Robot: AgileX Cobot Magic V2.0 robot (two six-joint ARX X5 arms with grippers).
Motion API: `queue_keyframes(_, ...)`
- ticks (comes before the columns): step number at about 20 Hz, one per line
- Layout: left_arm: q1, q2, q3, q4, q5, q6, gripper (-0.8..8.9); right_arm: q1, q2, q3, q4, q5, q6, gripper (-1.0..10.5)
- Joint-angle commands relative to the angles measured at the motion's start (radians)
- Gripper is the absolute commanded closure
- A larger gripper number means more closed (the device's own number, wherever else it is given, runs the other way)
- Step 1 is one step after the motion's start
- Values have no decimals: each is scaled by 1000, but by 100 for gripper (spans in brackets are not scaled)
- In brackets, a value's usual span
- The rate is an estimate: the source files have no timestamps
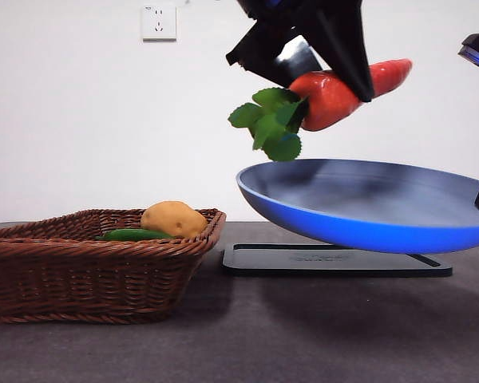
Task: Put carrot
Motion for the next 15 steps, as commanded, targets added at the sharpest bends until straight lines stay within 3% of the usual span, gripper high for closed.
queue_keyframes(1, -19, 51, 10, -6, -18, 10, 690, 2, 4, 14, 12, -5, -5, 943)
queue_keyframes(8, -20, 154, 9, -54, -22, 11, 684, 2, 4, 14, 8, -8, -4, 943)
queue_keyframes(12, -19, 154, 10, -39, -23, 11, 562, 2, 4, 14, 7, -8, -3, 943)
queue_keyframes(15, -17, 146, 13, -53, -14, -49, 563, 1, 5, 14, -11, -5, 2, 943)
